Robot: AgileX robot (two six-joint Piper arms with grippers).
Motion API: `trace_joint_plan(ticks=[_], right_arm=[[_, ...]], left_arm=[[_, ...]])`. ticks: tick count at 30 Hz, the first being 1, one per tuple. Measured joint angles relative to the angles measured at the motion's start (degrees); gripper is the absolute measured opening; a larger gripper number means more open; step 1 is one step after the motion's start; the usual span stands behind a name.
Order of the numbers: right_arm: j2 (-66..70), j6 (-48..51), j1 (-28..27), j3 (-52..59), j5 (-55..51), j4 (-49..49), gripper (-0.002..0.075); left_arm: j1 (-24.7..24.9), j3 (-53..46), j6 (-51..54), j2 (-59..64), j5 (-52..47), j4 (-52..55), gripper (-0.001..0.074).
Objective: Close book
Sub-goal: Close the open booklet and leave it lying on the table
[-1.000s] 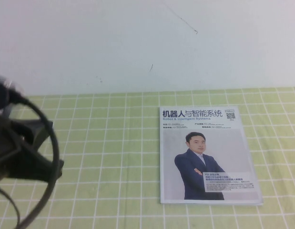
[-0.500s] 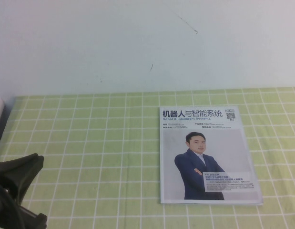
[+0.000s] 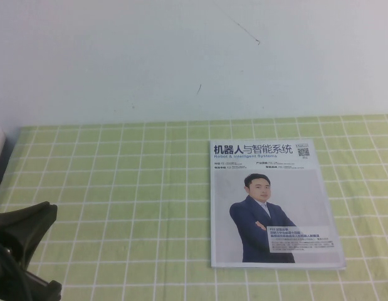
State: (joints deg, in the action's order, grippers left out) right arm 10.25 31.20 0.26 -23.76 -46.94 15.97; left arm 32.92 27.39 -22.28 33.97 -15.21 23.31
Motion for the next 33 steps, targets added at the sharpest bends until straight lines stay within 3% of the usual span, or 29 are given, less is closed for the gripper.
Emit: trace_joint_plan(ticks=[8, 16, 23, 33], right_arm=[[0.0, 0.0, 0.0, 0.0, 0.0, 0.1, -0.0001], [0.0, 0.0, 0.0, 0.14, 0.23, 0.58, -0.0001], [0.0, 0.0, 0.0, 0.18, 0.48, 0.57, -0.0001], [0.0, 0.0, 0.0, 0.18, 0.59, 0.57, -0.0001]], left_arm=[[0.09, -1.04, 0.0, -2.73, 0.0, 0.0, -0.0004], [-11.26, -9.79, 0.0, -18.11, -0.23, -0.3, -0.0004], [-20.57, -21.74, -0.04, -29.18, -0.45, -8.99, -0.0004], [-22.67, -28.68, -0.04, -31.58, 1.97, -11.27, -0.0004]])
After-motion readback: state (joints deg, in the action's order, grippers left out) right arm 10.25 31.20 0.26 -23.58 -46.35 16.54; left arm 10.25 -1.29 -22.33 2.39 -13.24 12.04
